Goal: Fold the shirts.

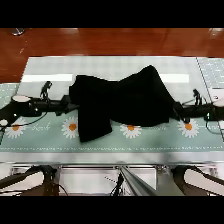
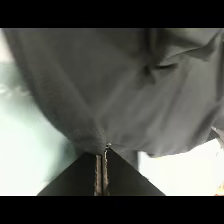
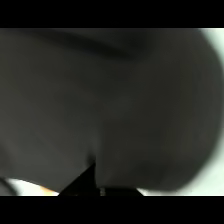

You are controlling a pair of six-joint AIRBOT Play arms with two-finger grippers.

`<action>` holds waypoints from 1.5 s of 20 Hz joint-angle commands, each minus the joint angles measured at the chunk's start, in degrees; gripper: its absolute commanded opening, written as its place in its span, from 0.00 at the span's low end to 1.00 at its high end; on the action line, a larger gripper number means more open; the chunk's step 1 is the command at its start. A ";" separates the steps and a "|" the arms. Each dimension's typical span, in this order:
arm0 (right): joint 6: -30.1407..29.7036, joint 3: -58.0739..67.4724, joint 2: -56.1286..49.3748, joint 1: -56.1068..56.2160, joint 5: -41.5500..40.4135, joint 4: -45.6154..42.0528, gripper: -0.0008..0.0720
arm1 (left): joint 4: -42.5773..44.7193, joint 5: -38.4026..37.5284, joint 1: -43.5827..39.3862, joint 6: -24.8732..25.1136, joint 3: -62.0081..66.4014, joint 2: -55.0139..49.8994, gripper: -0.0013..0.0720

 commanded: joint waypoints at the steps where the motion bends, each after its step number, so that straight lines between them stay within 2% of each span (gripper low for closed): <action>1: 0.70 15.52 0.13 4.09 5.42 2.82 0.04 | -4.09 -3.93 2.32 0.15 9.75 2.14 0.05; 4: 5.66 40.52 2.64 6.51 8.11 -1.46 0.04 | -9.25 -3.85 3.43 0.59 28.11 6.05 0.05; 8: 11.47 69.46 7.45 8.31 13.44 -12.44 0.04 | -8.24 -3.21 3.91 0.72 55.08 10.36 0.05; 9: 11.76 73.26 9.86 8.31 14.97 -13.81 0.04 | -5.81 -3.23 4.20 -1.03 59.80 11.72 0.05; 10: 11.78 75.14 12.74 8.31 15.93 -15.28 0.04 | -1.07 -3.39 4.76 -6.14 63.87 13.53 0.05; 11: 11.80 75.45 16.15 8.31 16.50 -17.16 0.04 | 4.61 -4.20 5.11 -12.20 66.82 15.54 0.05; 12: 12.07 75.45 19.82 8.31 17.84 -19.37 0.04 | 10.93 -5.84 5.70 -14.88 69.02 18.16 0.05; 17: 13.90 75.45 32.68 8.31 24.17 -25.44 0.04 | 32.06 -10.88 5.70 -16.00 70.03 33.38 0.05; 21: 16.06 75.45 35.91 8.31 33.03 -26.53 0.04 | 47.06 -16.28 5.42 -17.27 69.64 41.03 0.05; 22: 16.76 74.95 35.93 8.31 34.91 -25.97 0.04 | 50.18 -17.35 4.81 -18.91 68.72 42.10 0.05; 24: 17.27 71.23 35.91 8.28 36.35 -22.84 0.04 | 51.34 -18.45 3.28 -19.69 64.43 43.17 0.05; 27: 15.65 58.80 35.91 8.31 34.93 -19.82 0.04 | 48.41 -18.73 2.25 -19.67 51.71 42.93 0.05; 29: 15.13 46.27 35.89 8.31 29.38 -19.78 0.04 | 46.38 -16.00 2.25 -19.65 40.87 41.29 0.05; 30: 15.10 39.08 35.74 8.31 24.11 -19.30 0.04 | 45.42 -12.26 2.23 -19.50 35.30 39.89 0.05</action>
